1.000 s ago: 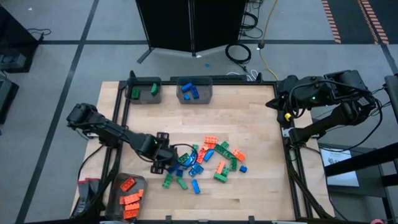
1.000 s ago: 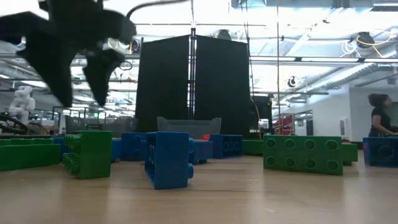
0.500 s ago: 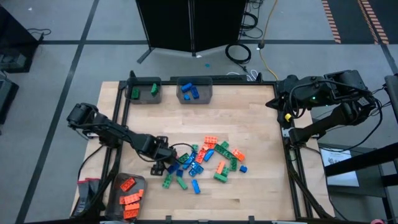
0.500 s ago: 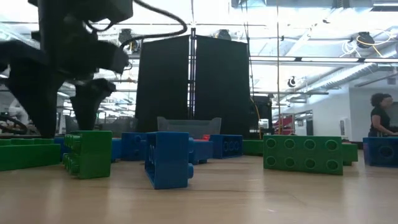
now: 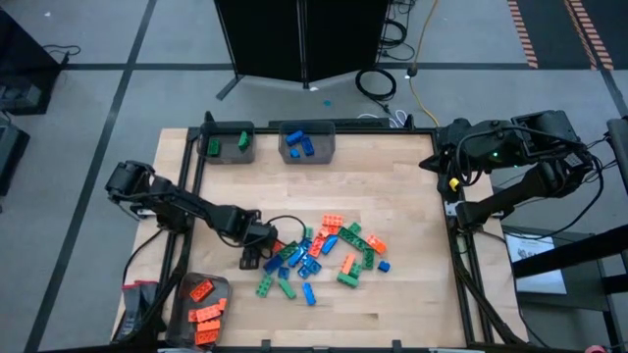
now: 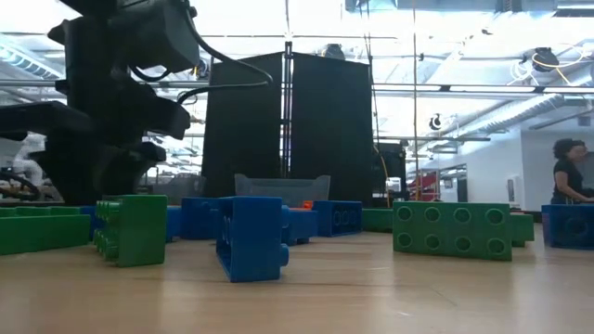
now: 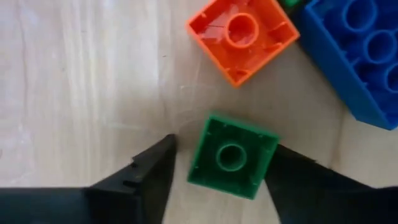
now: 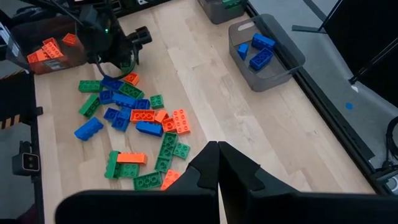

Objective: Sort blocks
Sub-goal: Put the green gamepiece into the top left black bin

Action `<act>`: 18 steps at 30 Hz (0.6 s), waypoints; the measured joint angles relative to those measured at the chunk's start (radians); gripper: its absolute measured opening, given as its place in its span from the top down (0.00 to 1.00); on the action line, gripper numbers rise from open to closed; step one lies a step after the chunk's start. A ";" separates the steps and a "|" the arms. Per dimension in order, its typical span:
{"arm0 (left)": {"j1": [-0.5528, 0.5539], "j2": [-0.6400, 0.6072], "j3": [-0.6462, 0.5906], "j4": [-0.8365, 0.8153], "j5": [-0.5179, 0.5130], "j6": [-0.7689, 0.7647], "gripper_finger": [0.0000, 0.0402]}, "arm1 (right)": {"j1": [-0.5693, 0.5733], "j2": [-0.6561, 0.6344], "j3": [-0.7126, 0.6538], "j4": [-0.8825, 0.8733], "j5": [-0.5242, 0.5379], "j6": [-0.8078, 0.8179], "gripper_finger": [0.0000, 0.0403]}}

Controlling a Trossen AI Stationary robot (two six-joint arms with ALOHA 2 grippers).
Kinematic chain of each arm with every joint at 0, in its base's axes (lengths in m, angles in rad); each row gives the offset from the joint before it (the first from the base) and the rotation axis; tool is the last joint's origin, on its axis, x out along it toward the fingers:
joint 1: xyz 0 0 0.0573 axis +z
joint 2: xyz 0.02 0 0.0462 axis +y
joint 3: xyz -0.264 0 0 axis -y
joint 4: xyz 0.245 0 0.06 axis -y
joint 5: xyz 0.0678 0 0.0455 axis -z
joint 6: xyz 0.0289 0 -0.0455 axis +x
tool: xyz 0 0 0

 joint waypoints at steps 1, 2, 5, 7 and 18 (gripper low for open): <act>0.004 0.000 0.000 -0.001 0.000 -0.001 0.50 | 0.000 0.000 0.000 0.000 0.000 0.004 1.00; 0.006 0.000 0.001 -0.004 0.000 -0.001 0.54 | 0.000 0.000 0.000 0.000 0.000 0.005 1.00; 0.009 0.000 0.009 -0.014 0.000 -0.001 0.66 | 0.000 0.000 0.000 0.000 0.000 0.006 1.00; 0.010 0.002 0.018 -0.023 -0.001 -0.002 0.70 | 0.000 0.000 0.000 0.000 0.000 0.006 1.00; 0.036 -0.014 0.139 -0.151 -0.238 -0.106 0.70 | 0.000 0.000 0.000 0.000 0.005 -0.013 1.00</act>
